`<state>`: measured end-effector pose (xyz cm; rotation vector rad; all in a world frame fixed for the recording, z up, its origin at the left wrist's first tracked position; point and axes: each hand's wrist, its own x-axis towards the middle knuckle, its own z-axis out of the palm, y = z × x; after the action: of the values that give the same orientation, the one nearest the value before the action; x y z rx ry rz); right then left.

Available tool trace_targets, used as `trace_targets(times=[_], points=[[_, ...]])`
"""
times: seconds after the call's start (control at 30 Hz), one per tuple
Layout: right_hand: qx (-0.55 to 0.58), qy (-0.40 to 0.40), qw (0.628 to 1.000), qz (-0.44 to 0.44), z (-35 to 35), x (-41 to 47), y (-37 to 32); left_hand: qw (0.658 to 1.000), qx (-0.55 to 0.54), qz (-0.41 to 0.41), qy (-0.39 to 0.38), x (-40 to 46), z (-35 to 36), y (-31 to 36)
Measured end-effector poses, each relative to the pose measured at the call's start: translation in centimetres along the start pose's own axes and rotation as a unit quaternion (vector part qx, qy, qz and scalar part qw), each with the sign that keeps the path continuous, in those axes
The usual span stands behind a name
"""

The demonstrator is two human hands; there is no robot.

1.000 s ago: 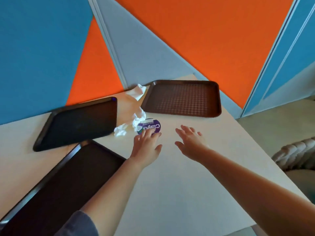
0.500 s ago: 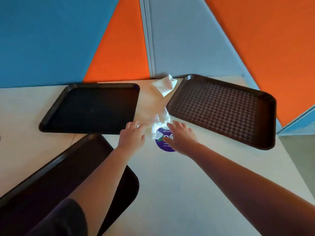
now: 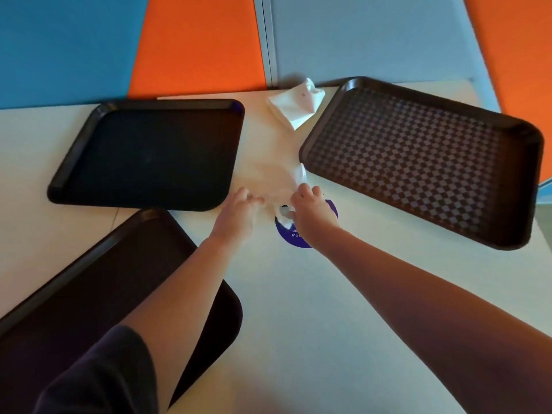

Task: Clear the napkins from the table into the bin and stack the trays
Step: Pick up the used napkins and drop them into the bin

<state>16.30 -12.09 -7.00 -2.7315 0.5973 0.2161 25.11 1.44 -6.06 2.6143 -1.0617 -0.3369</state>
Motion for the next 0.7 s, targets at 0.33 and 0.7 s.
trace_targets(times=[0.33,0.7], points=[[0.048,0.018,0.999,-0.004,-3.1,-6.3,0.5,0.998,-0.033,0.030,0.038,-4.5,-2.0,2.3],[0.079,0.138,0.987,0.035,-4.5,-19.5,1.5,0.985,-0.052,0.136,0.098,-13.2,-4.8,6.7]])
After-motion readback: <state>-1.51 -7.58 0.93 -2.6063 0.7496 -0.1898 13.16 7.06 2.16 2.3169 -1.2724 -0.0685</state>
